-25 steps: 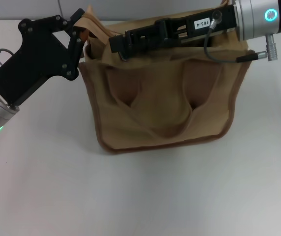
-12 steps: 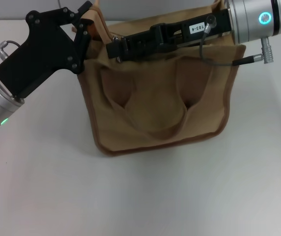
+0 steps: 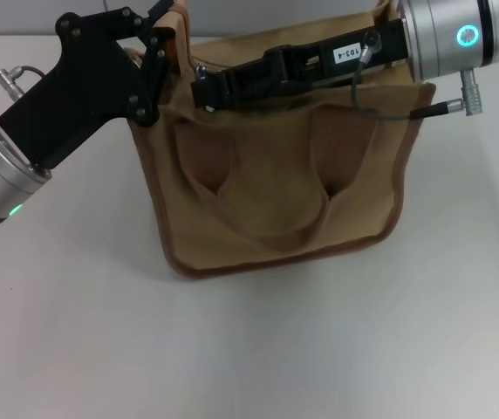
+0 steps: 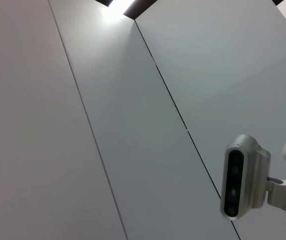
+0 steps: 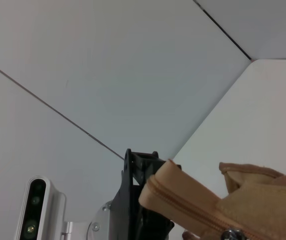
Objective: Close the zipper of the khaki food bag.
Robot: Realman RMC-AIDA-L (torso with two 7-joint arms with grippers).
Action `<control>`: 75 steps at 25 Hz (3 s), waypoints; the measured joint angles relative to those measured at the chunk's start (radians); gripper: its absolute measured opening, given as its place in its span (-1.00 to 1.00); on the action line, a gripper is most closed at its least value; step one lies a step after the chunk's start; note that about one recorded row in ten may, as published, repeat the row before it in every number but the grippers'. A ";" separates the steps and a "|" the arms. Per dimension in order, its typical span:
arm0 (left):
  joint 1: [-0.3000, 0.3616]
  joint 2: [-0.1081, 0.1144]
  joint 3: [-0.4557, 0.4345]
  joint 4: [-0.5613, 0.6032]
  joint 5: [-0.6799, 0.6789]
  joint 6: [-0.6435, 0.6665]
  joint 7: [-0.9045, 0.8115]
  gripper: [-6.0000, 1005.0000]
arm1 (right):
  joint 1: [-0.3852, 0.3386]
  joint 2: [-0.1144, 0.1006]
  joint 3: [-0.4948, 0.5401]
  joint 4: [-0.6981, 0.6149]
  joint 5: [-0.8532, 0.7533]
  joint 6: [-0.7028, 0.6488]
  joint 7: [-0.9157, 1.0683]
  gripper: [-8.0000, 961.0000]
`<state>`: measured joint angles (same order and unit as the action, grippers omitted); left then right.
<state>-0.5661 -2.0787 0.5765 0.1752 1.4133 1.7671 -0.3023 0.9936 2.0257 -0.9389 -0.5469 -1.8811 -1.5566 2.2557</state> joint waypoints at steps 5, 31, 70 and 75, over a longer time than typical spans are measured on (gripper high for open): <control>0.000 0.000 0.000 -0.002 -0.004 -0.003 -0.007 -0.83 | -0.004 0.001 0.000 -0.006 0.002 0.001 -0.001 -0.01; -0.016 -0.001 0.000 -0.005 -0.002 0.004 -0.016 -0.80 | -0.017 0.016 0.011 -0.006 0.008 0.019 -0.002 -0.38; -0.028 -0.001 -0.003 -0.016 -0.008 -0.003 -0.014 -0.76 | -0.071 0.022 0.001 -0.043 0.058 0.027 -0.124 -0.66; -0.028 -0.001 -0.002 -0.015 -0.008 -0.002 -0.014 -0.76 | -0.065 0.023 -0.005 -0.044 0.056 0.028 -0.130 -0.40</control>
<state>-0.5942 -2.0800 0.5747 0.1602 1.4052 1.7651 -0.3160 0.9285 2.0490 -0.9435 -0.5906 -1.8248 -1.5282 2.1257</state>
